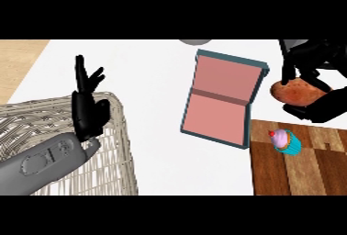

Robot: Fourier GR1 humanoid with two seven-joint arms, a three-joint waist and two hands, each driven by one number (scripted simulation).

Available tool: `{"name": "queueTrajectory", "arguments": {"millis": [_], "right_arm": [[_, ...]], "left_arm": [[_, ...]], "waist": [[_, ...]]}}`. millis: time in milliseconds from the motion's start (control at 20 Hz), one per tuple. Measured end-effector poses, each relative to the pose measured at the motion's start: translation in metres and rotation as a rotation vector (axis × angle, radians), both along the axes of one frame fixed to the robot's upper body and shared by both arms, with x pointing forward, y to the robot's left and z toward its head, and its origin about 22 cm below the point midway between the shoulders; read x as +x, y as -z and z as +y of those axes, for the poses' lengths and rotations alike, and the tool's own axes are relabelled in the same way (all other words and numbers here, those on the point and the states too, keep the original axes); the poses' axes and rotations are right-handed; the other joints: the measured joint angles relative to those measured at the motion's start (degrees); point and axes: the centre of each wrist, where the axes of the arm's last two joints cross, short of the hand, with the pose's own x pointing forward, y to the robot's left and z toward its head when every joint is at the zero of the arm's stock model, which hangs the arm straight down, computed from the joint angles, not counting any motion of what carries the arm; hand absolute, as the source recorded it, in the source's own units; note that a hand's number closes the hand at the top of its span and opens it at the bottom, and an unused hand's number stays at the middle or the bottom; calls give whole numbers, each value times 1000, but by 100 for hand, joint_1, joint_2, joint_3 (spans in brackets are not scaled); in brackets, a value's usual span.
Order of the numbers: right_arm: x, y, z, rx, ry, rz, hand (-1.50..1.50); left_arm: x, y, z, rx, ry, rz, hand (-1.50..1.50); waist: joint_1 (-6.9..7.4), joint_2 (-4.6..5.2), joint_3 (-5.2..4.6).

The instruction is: Pick the sweet potato from the cutting board and place it in the cardboard box

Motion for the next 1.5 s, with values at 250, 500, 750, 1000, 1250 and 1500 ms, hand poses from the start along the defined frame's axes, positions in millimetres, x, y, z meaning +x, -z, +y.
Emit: {"name": "queueTrajectory", "arguments": {"millis": [250, 500, 750, 1000, 1250, 1500], "right_arm": [[11, 11, 29, -57, -13, 48, 150], [20, 29, 61, -136, -5, 86, 150], [27, 56, 93, -161, 21, 162, -150], [34, 71, 118, -133, 24, 208, -150], [42, 79, 136, 53, 49, 271, -150], [54, 80, 134, 271, 97, 359, -150]], "left_arm": [[-2, -1, -2, -5, 13, -6, 0], [-4, -1, -2, -18, 14, 2, 0], [-6, -1, -2, -28, 10, 7, 0], [-9, -1, -1, -47, 1, 18, 0], [-12, 1, 2, -45, -7, 17, 0], [-16, 0, 5, -51, -11, 20, 0]], "waist": [[32, 13, -8], [14, 4, -1], [-17, -2, 11], [-62, -6, 28], [-148, -3, 56], [-219, 6, 64]]}}
